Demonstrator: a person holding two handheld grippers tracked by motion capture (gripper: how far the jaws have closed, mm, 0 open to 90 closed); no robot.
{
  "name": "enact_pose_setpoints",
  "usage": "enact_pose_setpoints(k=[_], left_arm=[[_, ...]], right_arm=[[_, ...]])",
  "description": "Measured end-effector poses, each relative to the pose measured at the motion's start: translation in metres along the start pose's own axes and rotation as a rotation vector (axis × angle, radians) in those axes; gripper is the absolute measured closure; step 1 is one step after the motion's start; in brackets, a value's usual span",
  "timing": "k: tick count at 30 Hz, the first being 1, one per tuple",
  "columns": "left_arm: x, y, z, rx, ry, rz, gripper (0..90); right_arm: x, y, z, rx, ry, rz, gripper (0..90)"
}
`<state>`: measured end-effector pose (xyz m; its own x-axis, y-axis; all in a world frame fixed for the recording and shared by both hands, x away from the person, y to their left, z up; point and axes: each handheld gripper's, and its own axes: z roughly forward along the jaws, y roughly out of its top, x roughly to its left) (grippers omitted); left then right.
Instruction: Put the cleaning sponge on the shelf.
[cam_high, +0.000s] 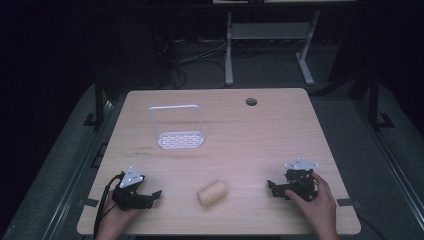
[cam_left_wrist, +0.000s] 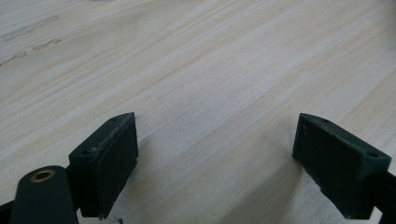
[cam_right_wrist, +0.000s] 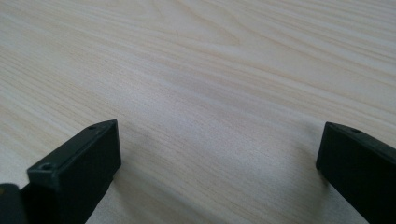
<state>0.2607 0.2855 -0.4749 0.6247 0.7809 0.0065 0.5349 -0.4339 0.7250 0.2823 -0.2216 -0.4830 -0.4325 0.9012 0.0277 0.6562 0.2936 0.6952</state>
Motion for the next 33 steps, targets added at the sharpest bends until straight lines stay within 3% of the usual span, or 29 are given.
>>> enact_pose_setpoints(k=[9,33], left_arm=[[-0.004,0.004,0.0,0.022,0.001,0.008,13.7],[-0.014,0.024,-0.006,-0.012,-0.045,0.046,14.1]], right_arm=[[0.0,0.0,0.0,0.0,0.002,-0.001,0.0],[0.0,0.0,0.0,0.001,0.0,-0.001,0.0]])
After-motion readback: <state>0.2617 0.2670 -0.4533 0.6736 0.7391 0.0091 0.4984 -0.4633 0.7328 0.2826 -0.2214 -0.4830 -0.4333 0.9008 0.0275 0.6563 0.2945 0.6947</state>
